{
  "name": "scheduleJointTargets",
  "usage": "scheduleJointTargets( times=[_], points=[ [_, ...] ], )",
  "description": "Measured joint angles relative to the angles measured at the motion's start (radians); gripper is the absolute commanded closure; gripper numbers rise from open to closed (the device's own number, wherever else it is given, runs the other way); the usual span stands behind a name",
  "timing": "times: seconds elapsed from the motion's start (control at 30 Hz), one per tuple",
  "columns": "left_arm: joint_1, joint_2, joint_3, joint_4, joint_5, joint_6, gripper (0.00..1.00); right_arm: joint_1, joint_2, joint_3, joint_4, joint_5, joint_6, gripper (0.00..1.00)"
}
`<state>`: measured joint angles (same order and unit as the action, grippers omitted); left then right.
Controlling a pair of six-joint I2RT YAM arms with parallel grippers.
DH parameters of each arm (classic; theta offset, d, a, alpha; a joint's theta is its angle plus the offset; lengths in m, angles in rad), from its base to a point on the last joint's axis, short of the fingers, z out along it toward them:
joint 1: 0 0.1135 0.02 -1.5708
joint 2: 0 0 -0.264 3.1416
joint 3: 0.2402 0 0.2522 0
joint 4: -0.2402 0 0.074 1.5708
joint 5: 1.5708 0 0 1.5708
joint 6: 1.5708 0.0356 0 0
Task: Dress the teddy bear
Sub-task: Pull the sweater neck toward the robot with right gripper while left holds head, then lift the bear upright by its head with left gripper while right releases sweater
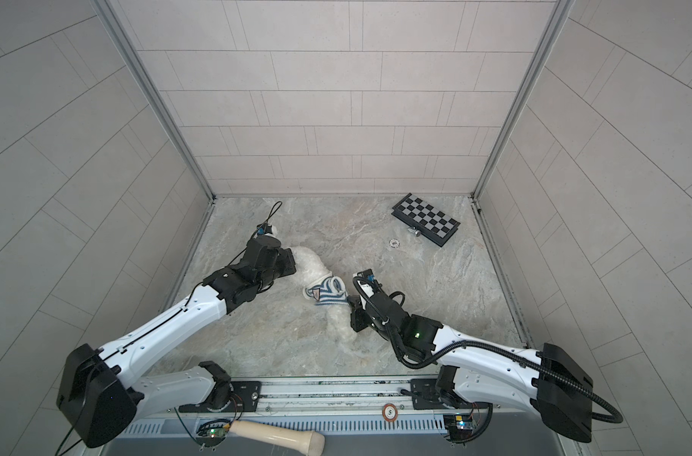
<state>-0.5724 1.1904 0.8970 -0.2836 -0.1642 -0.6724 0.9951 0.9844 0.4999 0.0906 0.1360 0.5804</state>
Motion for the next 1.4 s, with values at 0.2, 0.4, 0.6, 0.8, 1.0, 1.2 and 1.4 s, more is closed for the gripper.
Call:
scheduleJointTargets(
  times=[0.2, 0.4, 0.6, 0.8, 1.0, 1.2, 1.4],
  points=[
    [-0.003, 0.000, 0.000, 0.000, -0.001, -0.009, 1.00, 0.000, -0.005, -0.013, -0.002, 0.001, 0.000, 1.00],
    [-0.004, 0.000, 0.000, 0.001, -0.001, -0.030, 1.00, 0.000, -0.005, -0.034, 0.015, -0.010, 0.005, 1.00],
    [-0.008, 0.000, 0.000, 0.000, 0.000, -0.033, 1.00, 0.000, -0.005, -0.062, 0.050, -0.024, 0.016, 1.00],
    [-0.009, 0.000, 0.000, 0.001, -0.005, -0.018, 1.00, 0.000, -0.001, -0.055, 0.050, -0.023, 0.035, 1.00],
    [-0.009, -0.010, -0.010, 0.028, 0.009, 0.002, 1.00, 0.000, -0.002, -0.055, 0.050, -0.018, 0.042, 1.00],
    [-0.009, -0.026, -0.021, 0.064, 0.038, 0.027, 1.00, 0.000, -0.020, -0.055, 0.040, -0.011, 0.041, 1.00],
    [-0.021, -0.026, -0.022, 0.119, 0.075, 0.038, 1.00, 0.003, -0.021, -0.055, 0.032, -0.019, 0.033, 1.00]
  ],
)
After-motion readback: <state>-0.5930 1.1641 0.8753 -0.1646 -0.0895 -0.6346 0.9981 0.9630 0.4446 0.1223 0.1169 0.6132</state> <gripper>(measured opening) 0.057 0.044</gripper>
